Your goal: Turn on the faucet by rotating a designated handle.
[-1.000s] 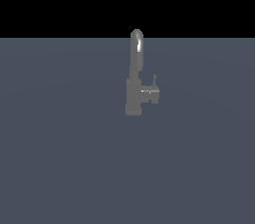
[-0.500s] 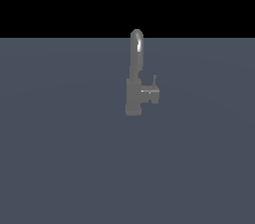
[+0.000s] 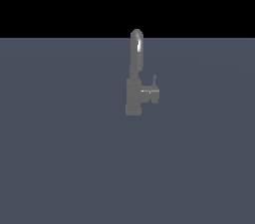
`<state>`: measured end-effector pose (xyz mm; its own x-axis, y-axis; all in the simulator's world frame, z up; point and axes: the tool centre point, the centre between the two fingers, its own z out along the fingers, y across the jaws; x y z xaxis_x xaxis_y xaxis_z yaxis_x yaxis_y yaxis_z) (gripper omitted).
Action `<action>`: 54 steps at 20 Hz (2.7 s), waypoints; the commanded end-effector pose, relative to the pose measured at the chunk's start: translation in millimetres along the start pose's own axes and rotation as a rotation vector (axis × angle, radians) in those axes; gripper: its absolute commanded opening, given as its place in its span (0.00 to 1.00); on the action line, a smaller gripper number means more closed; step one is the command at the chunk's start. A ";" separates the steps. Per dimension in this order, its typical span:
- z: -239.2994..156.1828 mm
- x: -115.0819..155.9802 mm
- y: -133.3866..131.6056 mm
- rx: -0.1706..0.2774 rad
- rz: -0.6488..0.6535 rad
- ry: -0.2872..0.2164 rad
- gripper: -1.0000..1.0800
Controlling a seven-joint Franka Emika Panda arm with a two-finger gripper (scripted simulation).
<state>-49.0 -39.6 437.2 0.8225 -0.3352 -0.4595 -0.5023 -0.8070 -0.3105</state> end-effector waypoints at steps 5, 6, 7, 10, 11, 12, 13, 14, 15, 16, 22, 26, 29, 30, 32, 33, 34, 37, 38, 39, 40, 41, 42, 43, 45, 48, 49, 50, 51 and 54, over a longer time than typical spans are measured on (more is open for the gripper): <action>6.3 41.9 2.1 0.089 0.094 -0.098 0.00; 7.6 48.4 2.8 0.104 0.108 -0.113 0.00; 9.1 54.8 3.5 0.118 0.123 -0.129 0.00; 14.3 74.2 6.3 0.161 0.168 -0.176 0.00; 16.3 80.7 7.3 0.176 0.183 -0.192 0.00; 18.5 87.2 8.5 0.190 0.199 -0.208 0.00; 20.7 93.7 9.7 0.205 0.215 -0.224 0.00; 23.1 100.2 11.0 0.221 0.230 -0.241 0.00; 25.7 106.7 12.4 0.236 0.246 -0.258 0.00; 28.4 113.3 13.9 0.251 0.263 -0.275 0.00; 48.5 152.7 24.5 0.350 0.365 -0.382 0.00; 66.4 179.4 33.3 0.422 0.441 -0.461 0.00; 81.9 198.4 40.3 0.478 0.500 -0.521 0.00; 87.4 204.3 42.7 0.496 0.519 -0.540 0.00; 98.7 215.7 47.3 0.532 0.558 -0.579 0.00; 104.6 221.1 49.6 0.550 0.577 -0.599 0.00; 110.7 226.4 51.9 0.568 0.597 -0.618 0.00; 129.5 240.8 58.4 0.620 0.653 -0.674 0.00; 135.5 244.9 60.4 0.636 0.671 -0.692 0.00; 141.5 248.7 62.2 0.651 0.687 -0.708 0.00; 147.2 252.1 63.8 0.666 0.703 -0.724 0.00; 152.6 255.2 65.3 0.679 0.718 -0.738 0.00; 157.7 257.9 66.6 0.691 0.731 -0.751 0.00; 162.3 260.3 67.8 0.703 0.744 -0.763 0.00; 170.0 264.0 69.6 0.721 0.763 -0.783 0.00; 177.3 267.1 71.1 0.738 0.781 -0.800 0.00; 178.7 267.5 71.2 0.740 0.784 -0.803 0.00; 179.4 267.7 71.3 0.742 0.786 -0.805 0.00; 179.6 267.8 71.2 0.743 0.786 -0.805 0.00; 179.6 267.8 71.2 0.743 0.786 -0.805 0.00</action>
<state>87.3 -99.5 142.4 -0.0032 -0.0007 -1.0000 -1.0000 0.0024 0.0032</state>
